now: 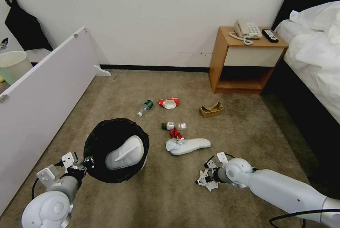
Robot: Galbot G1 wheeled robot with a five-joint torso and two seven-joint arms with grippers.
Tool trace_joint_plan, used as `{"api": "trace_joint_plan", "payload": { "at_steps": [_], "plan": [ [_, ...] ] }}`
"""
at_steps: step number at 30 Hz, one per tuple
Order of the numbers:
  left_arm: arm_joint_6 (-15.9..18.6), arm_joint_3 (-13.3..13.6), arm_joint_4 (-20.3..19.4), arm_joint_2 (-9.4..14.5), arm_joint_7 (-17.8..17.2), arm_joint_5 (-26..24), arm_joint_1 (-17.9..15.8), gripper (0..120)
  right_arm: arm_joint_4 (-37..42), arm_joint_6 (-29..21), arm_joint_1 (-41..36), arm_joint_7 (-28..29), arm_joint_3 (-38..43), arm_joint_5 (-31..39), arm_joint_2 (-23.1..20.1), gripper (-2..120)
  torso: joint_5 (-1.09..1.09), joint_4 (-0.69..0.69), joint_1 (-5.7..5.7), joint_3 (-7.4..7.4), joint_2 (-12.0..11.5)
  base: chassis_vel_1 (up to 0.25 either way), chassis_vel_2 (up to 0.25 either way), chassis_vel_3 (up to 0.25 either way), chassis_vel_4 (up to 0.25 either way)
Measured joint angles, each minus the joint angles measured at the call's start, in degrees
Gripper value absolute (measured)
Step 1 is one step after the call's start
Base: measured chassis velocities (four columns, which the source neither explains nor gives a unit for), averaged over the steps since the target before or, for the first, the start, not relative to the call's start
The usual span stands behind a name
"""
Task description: Pick up the trash bin and place the garbage on the floor into it.
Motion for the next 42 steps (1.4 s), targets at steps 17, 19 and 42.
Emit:
{"api": "trace_joint_plan", "payload": {
  "at_steps": [17,19,42],
  "plan": [
    [-0.6,-0.7,-0.7,-0.6,0.4,0.7,1.4,2,-4.7,1.5,-2.1,-1.1,2.8,-4.2,2.1,100,-0.02,-0.01,-0.01,-0.03,0.0,0.000,0.000,0.000,0.000],
    [-0.7,-0.8,-0.7,-0.7,0.4,0.7,1.5,2,-4.7,1.6,-2.1,-1.1,2.8,-4.6,2.1,100,-0.02,-0.01,-0.01,-0.02,0.0,0.000,0.000,0.000,0.000],
    [-1.2,-1.3,-0.3,-0.3,1.3,0.9,1.9,2,-5.4,3.6,-2.0,-1.2,2.5,-6.8,2.9,98,0.00,0.00,-0.01,0.00,0.0,0.000,0.000,0.000,0.000]
  ]
}}
